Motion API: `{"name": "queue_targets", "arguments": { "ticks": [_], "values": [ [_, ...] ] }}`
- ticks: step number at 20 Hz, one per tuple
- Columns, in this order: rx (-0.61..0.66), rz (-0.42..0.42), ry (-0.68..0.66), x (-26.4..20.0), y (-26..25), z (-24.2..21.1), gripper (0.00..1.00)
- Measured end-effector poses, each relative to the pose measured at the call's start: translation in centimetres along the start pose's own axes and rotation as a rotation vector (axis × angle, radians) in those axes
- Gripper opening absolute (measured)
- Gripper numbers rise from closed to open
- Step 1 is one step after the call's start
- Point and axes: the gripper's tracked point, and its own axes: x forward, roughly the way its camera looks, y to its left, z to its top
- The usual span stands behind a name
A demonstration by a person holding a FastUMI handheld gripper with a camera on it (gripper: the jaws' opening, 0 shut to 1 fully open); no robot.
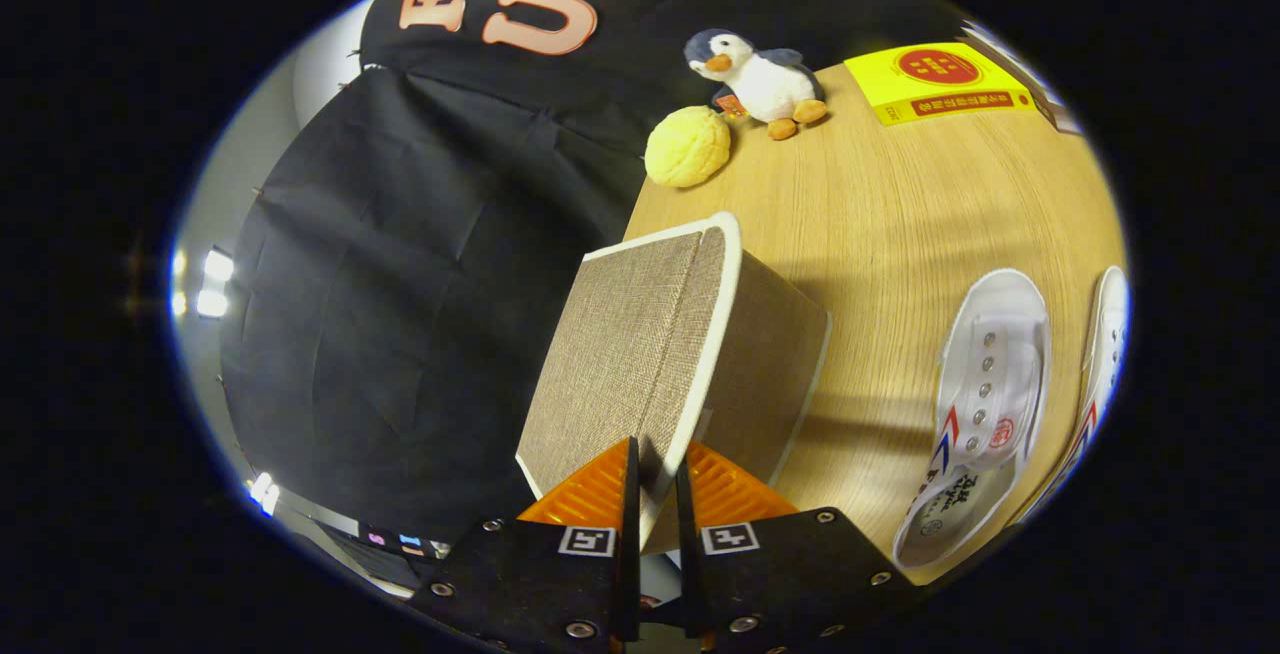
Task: Open the storage box then place both shoes into the box .Put the left shoe in first, then the right shoe, with the right side of both shoes facing outward in a uniform manner.
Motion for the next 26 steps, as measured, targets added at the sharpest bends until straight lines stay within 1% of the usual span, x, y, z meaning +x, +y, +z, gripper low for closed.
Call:
{"name": "queue_targets", "arguments": {
  "ticks": [1, 2, 3, 5, 8, 12, 18, 21, 23, 26],
  "values": [
    [0.026, -0.001, -0.014, -0.1, 0.2, 0.3, 0.14],
    [0.037, 0.001, -0.022, -0.3, 0.6, 0.5, 0.07],
    [0.039, 0.009, -0.025, -0.5, 1.1, 0.7, 0.06],
    [0.045, 0.036, -0.044, -1.2, 2.5, 1.3, 0.05],
    [0.045, 0.107, -0.088, -2.3, 6.0, 3.1, 0.05],
    [-0.009, 0.144, -0.128, -2.8, 10.1, 4.4, 0.06],
    [-0.059, 0.212, -0.157, -0.8, 17.1, 6.2, 0.06],
    [-0.096, 0.253, -0.152, 1.4, 20.8, 6.5, 0.06],
    [-0.093, 0.279, -0.142, 3.0, 22.6, 6.4, 0.06],
    [-0.09, 0.293, -0.124, 5.6, 24.9, 6.2, 0.06]
  ]
}}
